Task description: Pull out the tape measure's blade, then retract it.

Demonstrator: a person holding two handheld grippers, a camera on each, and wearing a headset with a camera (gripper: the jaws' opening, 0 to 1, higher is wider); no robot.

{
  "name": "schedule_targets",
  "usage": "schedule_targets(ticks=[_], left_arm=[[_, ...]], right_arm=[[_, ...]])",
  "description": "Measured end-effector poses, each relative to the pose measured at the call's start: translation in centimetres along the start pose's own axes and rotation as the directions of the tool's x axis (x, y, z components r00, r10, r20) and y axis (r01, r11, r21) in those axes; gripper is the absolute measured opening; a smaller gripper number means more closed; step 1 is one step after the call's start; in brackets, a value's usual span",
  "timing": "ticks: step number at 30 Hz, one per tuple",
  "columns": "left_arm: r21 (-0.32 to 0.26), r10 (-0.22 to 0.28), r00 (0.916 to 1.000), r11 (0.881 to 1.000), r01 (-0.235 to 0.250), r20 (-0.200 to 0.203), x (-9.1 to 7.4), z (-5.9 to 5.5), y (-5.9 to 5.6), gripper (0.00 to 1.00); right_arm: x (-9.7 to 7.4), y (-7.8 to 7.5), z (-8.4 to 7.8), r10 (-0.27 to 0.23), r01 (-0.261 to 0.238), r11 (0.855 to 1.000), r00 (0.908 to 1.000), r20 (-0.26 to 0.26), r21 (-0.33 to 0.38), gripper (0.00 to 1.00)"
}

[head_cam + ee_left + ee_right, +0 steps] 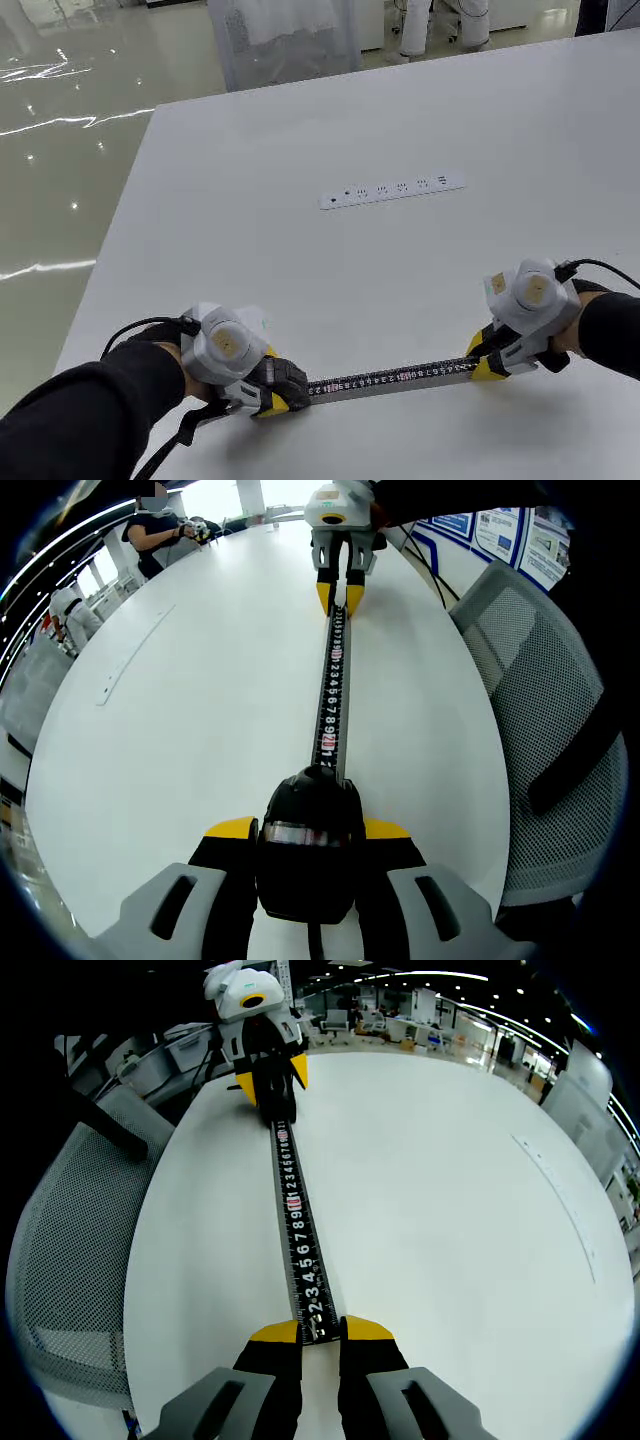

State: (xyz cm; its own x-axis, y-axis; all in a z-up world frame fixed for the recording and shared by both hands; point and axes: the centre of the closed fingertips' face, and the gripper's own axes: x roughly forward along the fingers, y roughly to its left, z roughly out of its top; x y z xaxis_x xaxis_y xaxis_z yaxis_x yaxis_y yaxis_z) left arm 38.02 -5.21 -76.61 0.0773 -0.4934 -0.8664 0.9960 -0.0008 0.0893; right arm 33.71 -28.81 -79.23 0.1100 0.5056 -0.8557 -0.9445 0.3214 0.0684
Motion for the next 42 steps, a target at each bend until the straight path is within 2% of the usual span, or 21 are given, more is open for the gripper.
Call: schedule_targets(ticks=[16,42], left_arm=[[0.001,0.007,1.0000,1.000,-0.007,-0.004,0.03,0.02,-0.03,0.32],[-0.009,0.009,0.9999,1.000,-0.009,0.012,0.04,0.11,0.04,0.32]], right_arm=[[-0.38,-0.09,-0.58,0.001,-0.001,1.000,1.0000,0.002,0.007,0.08],[-0.44,-0.18,-0.87,0.001,-0.001,1.000,0.9999,-0.012,0.021,0.09]])
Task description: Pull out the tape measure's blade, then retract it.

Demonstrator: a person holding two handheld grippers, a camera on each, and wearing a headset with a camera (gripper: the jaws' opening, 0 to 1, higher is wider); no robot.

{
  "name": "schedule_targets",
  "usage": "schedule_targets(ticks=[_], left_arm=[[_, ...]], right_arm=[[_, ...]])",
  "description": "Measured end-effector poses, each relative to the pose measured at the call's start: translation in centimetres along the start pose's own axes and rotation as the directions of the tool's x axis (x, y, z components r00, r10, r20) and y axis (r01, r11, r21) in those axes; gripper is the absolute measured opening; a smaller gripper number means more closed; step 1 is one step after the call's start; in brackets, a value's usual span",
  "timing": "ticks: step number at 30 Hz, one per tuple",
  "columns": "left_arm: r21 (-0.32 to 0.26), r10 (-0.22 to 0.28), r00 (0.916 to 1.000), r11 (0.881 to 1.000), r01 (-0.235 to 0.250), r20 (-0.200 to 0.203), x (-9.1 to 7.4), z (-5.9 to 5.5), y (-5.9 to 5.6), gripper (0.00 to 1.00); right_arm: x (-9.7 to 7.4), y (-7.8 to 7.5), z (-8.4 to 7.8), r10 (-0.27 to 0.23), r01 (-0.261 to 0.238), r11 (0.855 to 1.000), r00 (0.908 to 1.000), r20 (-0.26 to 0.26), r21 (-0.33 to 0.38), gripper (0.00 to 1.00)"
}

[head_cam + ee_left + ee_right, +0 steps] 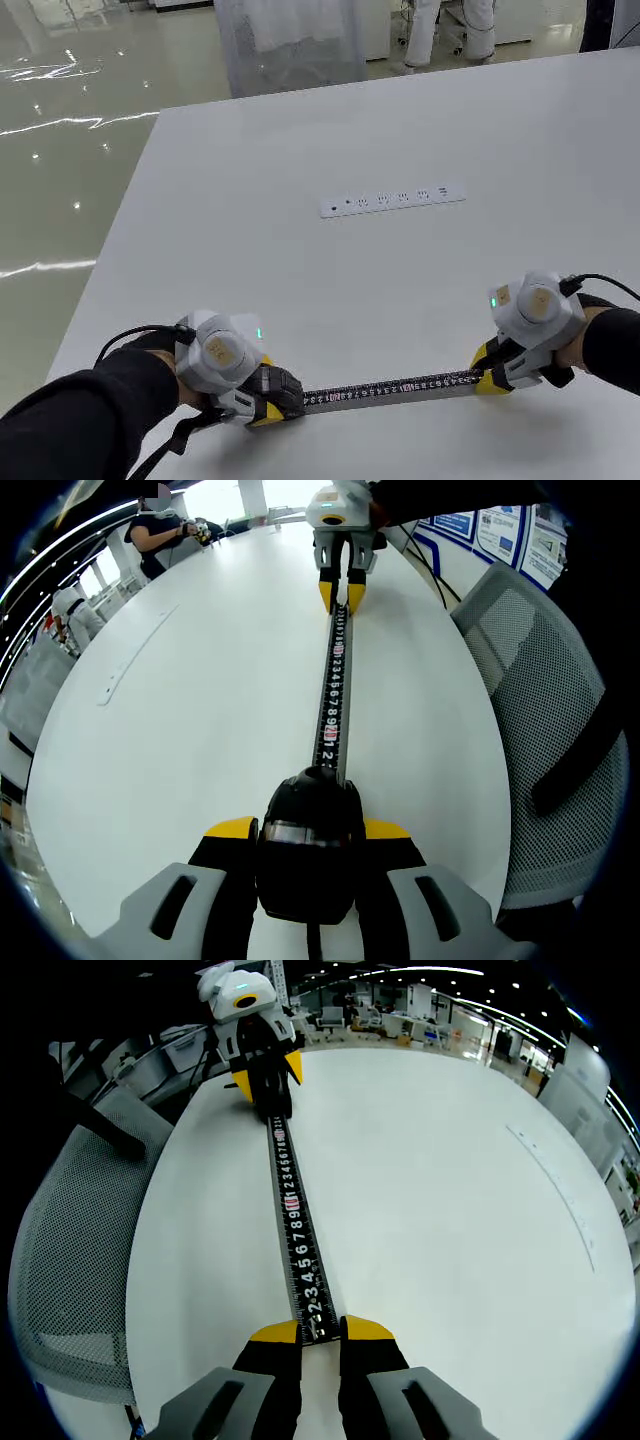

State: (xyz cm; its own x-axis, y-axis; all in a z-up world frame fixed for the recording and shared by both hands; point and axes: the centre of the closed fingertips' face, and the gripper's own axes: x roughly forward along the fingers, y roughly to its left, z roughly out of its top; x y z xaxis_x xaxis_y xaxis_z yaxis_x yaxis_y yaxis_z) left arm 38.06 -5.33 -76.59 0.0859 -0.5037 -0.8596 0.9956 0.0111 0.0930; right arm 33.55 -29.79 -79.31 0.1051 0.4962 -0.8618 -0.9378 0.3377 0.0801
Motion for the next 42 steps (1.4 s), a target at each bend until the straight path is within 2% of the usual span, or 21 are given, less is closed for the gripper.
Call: schedule_targets(ticks=[3,5,7,13,26,27,30,34,36,39,42], left_arm=[[0.006,-0.003,0.9997,1.000,0.002,0.023,-0.1,0.0,0.0,0.33],[-0.009,-0.005,0.9995,1.000,0.005,0.032,-0.1,0.1,0.1,0.33],[-0.003,-0.006,0.9996,1.000,0.006,0.028,0.0,0.2,0.1,0.33],[0.006,-0.003,0.9994,1.000,0.002,0.033,0.0,0.3,0.1,0.33],[0.011,-0.013,0.9998,1.000,0.013,0.015,-0.2,0.4,0.1,0.33],[0.009,-0.014,0.9998,1.000,0.014,0.012,-0.2,0.4,0.1,0.33],[0.003,-0.016,0.9998,1.000,0.016,0.008,-0.4,0.3,0.2,0.33],[-0.009,-0.016,0.9999,1.000,0.016,0.000,-0.7,-0.1,0.2,0.33],[-0.015,-0.016,0.9999,1.000,0.016,-0.001,-0.8,-0.2,0.2,0.34],[-0.050,-0.023,0.9997,0.998,0.023,0.013,-1.1,-0.2,0.2,0.37],[-0.071,-0.019,0.9996,0.997,0.020,0.021,-1.2,-0.1,0.3,0.44]], right_arm=[[0.0,0.1,0.0,-0.004,0.004,1.000,1.0000,-0.005,-0.002,0.09],[0.1,0.1,0.1,-0.006,0.005,1.000,0.9994,-0.034,-0.023,0.10],[0.1,0.1,0.1,-0.010,0.007,0.999,0.9986,-0.053,-0.047,0.10],[0.1,0.1,0.0,-0.014,0.009,0.997,0.9976,-0.068,-0.076,0.11],[0.1,0.2,0.1,-0.010,0.005,0.997,0.9976,-0.068,-0.071,0.11],[0.1,0.3,0.1,-0.016,0.008,0.995,0.9970,-0.075,-0.102,0.11],[0.1,0.4,0.1,-0.020,0.010,0.993,0.9965,-0.082,-0.117,0.12],[-0.2,0.1,-0.1,-0.036,0.026,0.992,0.9960,-0.082,-0.121,0.17],[-0.2,0.0,-0.2,-0.037,0.027,0.993,0.9956,-0.086,-0.117,0.16],[-0.3,0.0,-0.2,-0.041,0.032,0.994,0.9957,-0.084,-0.106,0.19],[-0.4,0.1,-0.2,-0.040,0.032,0.995,0.9957,-0.084,-0.098,0.21]])
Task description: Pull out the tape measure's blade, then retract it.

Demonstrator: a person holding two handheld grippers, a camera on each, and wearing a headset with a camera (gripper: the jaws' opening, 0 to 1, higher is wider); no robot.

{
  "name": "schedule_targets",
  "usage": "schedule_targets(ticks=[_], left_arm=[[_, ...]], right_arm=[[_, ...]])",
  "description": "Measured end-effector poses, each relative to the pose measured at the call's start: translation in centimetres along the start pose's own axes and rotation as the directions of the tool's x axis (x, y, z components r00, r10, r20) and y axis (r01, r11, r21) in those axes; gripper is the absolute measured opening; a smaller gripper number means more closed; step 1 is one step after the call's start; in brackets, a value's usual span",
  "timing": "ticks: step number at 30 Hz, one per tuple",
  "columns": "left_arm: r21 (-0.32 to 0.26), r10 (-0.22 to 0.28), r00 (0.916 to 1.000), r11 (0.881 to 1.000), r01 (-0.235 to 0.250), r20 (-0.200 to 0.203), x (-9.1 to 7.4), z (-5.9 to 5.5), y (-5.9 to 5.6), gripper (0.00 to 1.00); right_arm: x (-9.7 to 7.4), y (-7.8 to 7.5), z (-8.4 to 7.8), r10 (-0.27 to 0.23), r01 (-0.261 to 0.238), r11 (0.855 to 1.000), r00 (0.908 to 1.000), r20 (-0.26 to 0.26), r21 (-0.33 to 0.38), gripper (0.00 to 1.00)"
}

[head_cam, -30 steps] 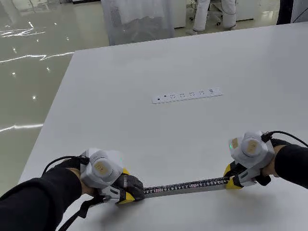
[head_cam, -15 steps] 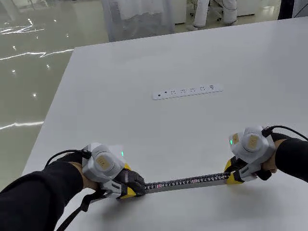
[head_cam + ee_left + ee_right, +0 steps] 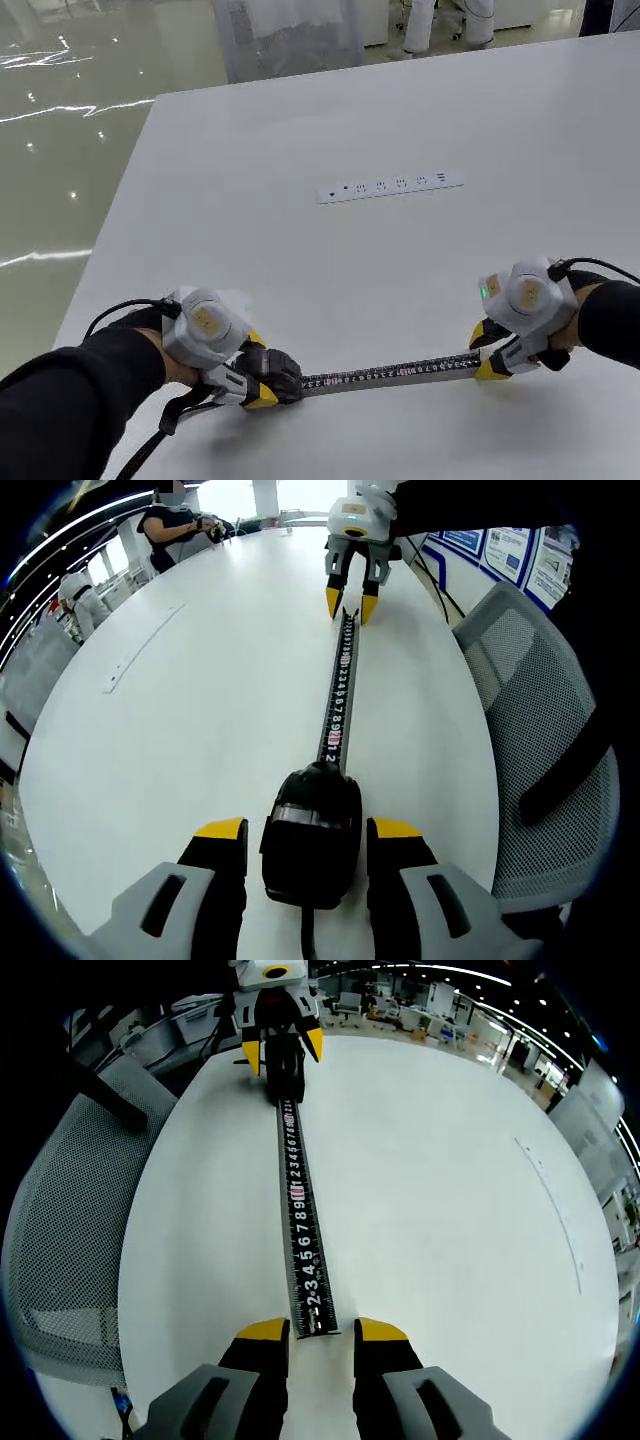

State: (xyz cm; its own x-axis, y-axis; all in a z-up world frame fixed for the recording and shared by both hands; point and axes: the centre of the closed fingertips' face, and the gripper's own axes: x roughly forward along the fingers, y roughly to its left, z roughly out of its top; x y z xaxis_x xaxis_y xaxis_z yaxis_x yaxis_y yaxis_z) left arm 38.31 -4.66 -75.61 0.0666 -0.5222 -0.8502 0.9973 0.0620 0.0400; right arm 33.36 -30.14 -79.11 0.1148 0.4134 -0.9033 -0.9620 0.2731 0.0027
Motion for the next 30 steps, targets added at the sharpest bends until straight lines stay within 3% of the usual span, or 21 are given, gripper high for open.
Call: schedule_targets(ticks=[6,7,9,14,17,21,24,26,30], left_arm=[[-0.022,0.015,0.9998,1.000,-0.014,0.011,-0.1,0.2,0.1,0.51],[-0.020,0.034,0.9992,0.999,-0.034,0.018,-0.1,0.3,0.5,0.53],[-0.064,0.033,0.9989,0.997,-0.031,0.033,-0.2,0.6,0.5,0.55],[-0.081,0.060,0.9968,0.995,-0.055,0.053,-0.3,0.9,0.8,0.60],[-0.140,0.045,0.9970,0.989,-0.035,0.063,-0.3,1.0,0.4,0.68],[-0.155,0.046,0.9968,0.987,-0.035,0.065,-0.3,0.8,0.1,0.71],[-0.184,0.050,0.9965,0.982,-0.036,0.067,-0.5,0.4,0.1,0.76],[-0.198,0.095,0.9925,0.977,-0.078,0.077,-0.6,0.1,0.7,0.82],[-0.259,0.132,0.9875,0.960,-0.106,0.086,-0.8,-0.6,1.3,0.95]], right_arm=[[-0.1,0.0,0.2,-0.005,0.005,1.000,0.9999,0.013,0.025,0.25],[-0.1,0.0,0.3,-0.007,0.007,1.000,0.9998,0.016,0.025,0.25],[-0.1,0.0,0.3,-0.007,0.007,0.999,0.9998,0.019,0.032,0.26],[-0.2,0.0,0.3,-0.018,0.017,0.999,0.9996,0.021,0.051,0.30],[-0.3,-0.1,0.4,-0.036,0.034,0.996,0.9989,0.028,0.077,0.33],[-0.4,-0.2,0.3,-0.055,0.050,0.991,0.9977,0.040,0.121,0.37],[-0.5,-0.3,0.0,-0.076,0.069,0.987,0.9962,0.042,0.145,0.40],[-0.5,-0.2,-0.1,-0.081,0.072,0.984,0.9956,0.048,0.165,0.41],[-0.7,-0.3,-0.3,-0.106,0.095,0.982,0.9923,0.063,0.163,0.48]])
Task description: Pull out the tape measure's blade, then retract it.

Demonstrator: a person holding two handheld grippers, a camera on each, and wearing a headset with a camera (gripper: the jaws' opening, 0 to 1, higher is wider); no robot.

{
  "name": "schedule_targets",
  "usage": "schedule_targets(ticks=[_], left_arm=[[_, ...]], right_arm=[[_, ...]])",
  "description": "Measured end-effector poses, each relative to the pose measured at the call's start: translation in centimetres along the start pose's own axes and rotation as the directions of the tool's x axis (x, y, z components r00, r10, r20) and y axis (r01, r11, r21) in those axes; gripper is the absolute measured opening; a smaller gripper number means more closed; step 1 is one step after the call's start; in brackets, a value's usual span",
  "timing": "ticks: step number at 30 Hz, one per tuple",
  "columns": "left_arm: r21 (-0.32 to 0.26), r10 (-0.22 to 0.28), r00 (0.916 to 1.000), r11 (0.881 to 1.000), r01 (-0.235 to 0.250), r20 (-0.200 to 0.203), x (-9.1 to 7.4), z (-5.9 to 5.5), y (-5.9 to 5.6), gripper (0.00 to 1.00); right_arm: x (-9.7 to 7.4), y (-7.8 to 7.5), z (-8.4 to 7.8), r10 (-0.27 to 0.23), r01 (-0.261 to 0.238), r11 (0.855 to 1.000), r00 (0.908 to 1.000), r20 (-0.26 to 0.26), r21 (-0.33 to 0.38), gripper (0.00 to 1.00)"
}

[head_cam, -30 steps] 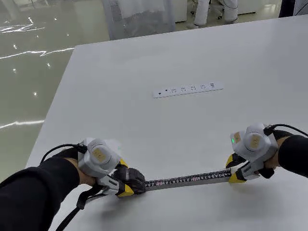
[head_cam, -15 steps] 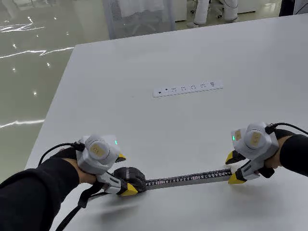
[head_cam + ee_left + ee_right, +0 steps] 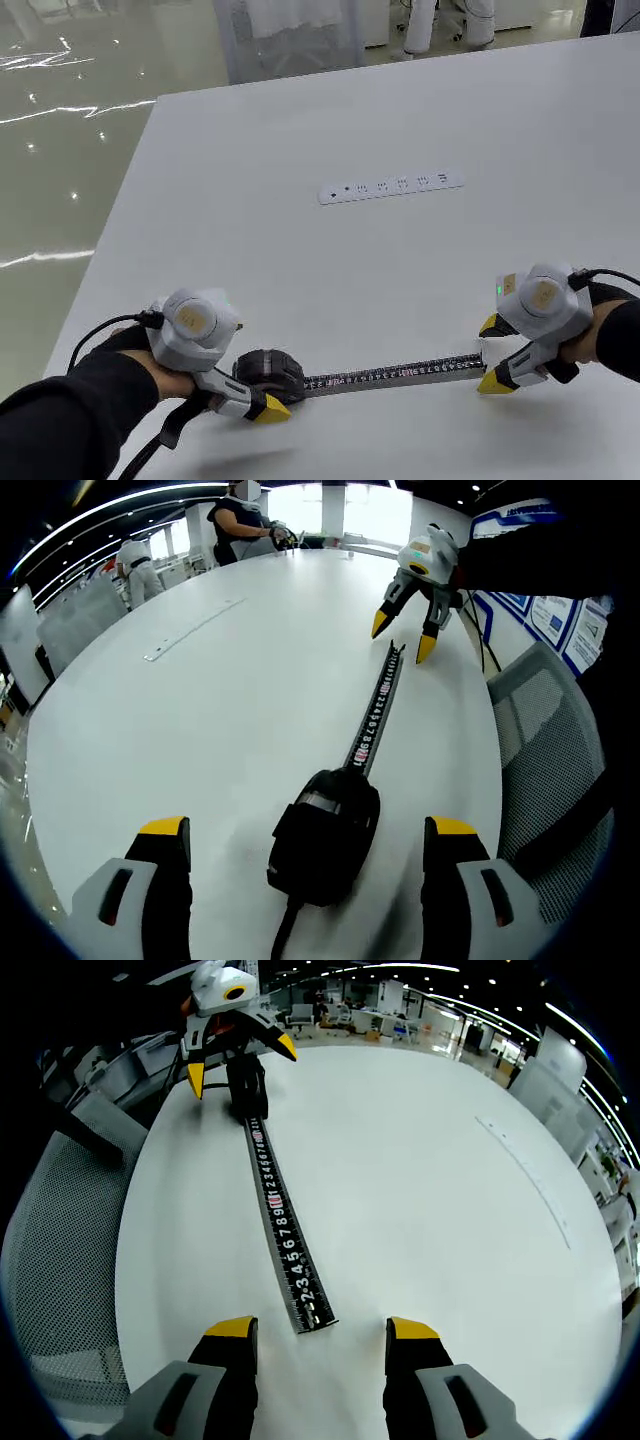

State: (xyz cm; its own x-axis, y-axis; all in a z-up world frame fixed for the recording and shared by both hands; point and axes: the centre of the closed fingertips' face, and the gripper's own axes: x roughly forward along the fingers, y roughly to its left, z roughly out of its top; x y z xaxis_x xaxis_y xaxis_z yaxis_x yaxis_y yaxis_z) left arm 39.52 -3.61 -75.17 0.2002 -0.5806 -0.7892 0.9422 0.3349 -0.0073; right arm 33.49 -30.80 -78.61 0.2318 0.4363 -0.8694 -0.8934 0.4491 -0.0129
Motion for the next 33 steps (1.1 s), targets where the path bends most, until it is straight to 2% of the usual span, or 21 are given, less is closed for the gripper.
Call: schedule_targets(ticks=[4,5,6,8,11,13,14,15,16,18,20,21,22,23,24,25,26,28,29,30,33], left_arm=[[-0.012,0.011,0.9999,1.000,-0.011,0.007,-0.3,-0.3,0.0,0.99],[0.004,0.050,0.9986,0.999,-0.050,0.016,-0.4,-0.4,0.6,0.99],[0.002,0.056,0.9983,0.998,-0.056,0.018,-0.4,-0.5,0.7,0.99],[-0.060,0.057,0.9982,0.997,-0.056,0.020,-0.4,-0.9,0.8,0.99],[-0.068,0.092,0.9949,0.994,-0.089,0.041,-0.8,-1.2,1.2,0.99],[-0.116,0.103,0.9933,0.989,-0.096,0.053,-1.0,-1.6,1.2,0.99],[-0.132,0.108,0.9922,0.986,-0.099,0.061,-1.1,-1.7,1.2,0.99],[-0.178,0.111,0.9898,0.980,-0.094,0.090,-1.3,-1.5,1.1,0.99],[-0.200,0.113,0.9894,0.975,-0.093,0.092,-1.5,-1.7,1.0,0.99],[-0.223,0.118,0.9881,0.970,-0.093,0.099,-1.7,-2.1,1.0,0.99],[-0.233,0.134,0.9848,0.967,-0.105,0.111,-2.0,-2.2,1.0,0.99],[-0.238,0.143,0.9827,0.965,-0.112,0.117,-2.1,-2.3,1.0,0.99],[-0.257,0.156,0.9777,0.959,-0.116,0.140,-2.3,-2.2,1.1,0.99],[-0.258,0.156,0.9697,0.960,-0.105,0.188,-2.5,-1.5,1.0,0.99],[-0.276,0.135,0.9645,0.959,-0.069,0.227,-2.7,-1.0,0.5,0.99],[-0.303,0.125,0.9546,0.952,-0.039,0.270,-3.0,-0.5,0.2,0.99],[-0.292,0.136,0.9506,0.955,-0.051,0.279,-3.3,-0.5,0.2,0.99],[-0.280,0.161,0.9536,0.956,-0.087,0.254,-3.6,-1.1,0.1,0.99],[-0.283,0.171,0.9525,0.954,-0.096,0.252,-3.8,-1.4,0.0,0.99],[-0.296,0.180,0.9503,0.950,-0.101,0.254,-3.9,-1.6,0.1,0.99],[-0.323,0.219,0.9462,0.937,-0.135,0.238,-4.5,-2.7,0.3,0.99]], right_arm=[[-0.3,-0.2,-0.2,-0.018,0.018,1.000,0.9998,0.010,0.005,0.53],[-0.3,-0.2,-0.3,-0.019,0.019,1.000,0.9997,0.013,0.012,0.54],[-0.3,-0.2,-0.4,-0.020,0.020,1.000,0.9997,0.014,0.014,0.55],[-0.4,-0.3,-0.5,-0.027,0.026,0.999,0.9995,0.019,0.034,0.59],[-0.6,-0.2,-0.6,-0.036,0.033,0.996,0.9988,0.034,0.082,0.62],[-0.7,-0.1,-0.8,-0.035,0.031,0.995,0.9986,0.040,0.100,0.63],[-0.7,0.0,-0.9,-0.038,0.034,0.994,0.9984,0.041,0.104,0.65],[-0.8,0.1,-0.9,-0.045,0.038,0.992,0.9978,0.049,0.122,0.68],[-1.0,0.2,-0.8,-0.050,0.041,0.988,0.9971,0.057,0.147,0.72],[-1.2,0.1,-1.0,-0.063,0.048,0.977,0.9959,0.065,0.205,0.78],[-1.4,-0.2,-1.3,-0.076,0.059,0.975,0.9946,0.070,0.214,0.84],[-1.5,-0.1,-1.2,-0.081,0.061,0.973,0.9933,0.082,0.224,0.86],[-1.8,-0.1,-1.2,-0.087,0.061,0.969,0.9914,0.098,0.240,0.88],[-1.9,0.0,-1.2,-0.094,0.064,0.966,0.9898,0.107,0.251,0.89],[-2.1,-0.1,-1.4,-0.100,0.068,0.963,0.9884,0.114,0.263,0.89],[-2.3,0.0,-1.6,-0.109,0.070,0.958,0.9857,0.129,0.277,0.91],[-2.5,0.0,-1.7,-0.114,0.073,0.957,0.9846,0.133,0.281,0.92],[-2.9,0.3,-2.1,-0.130,0.085,0.954,0.9818,0.139,0.288,0.95],[-3.3,0.3,-1.9,-0.149,0.095,0.950,0.9755,0.162,0.296,0.95],[-3.7,0.0,-1.6,-0.177,0.116,0.949,0.9653,0.192,0.295,0.94],[-4.2,0.4,-1.8,-0.181,0.106,0.943,0.9591,0.218,0.316,0.97]])
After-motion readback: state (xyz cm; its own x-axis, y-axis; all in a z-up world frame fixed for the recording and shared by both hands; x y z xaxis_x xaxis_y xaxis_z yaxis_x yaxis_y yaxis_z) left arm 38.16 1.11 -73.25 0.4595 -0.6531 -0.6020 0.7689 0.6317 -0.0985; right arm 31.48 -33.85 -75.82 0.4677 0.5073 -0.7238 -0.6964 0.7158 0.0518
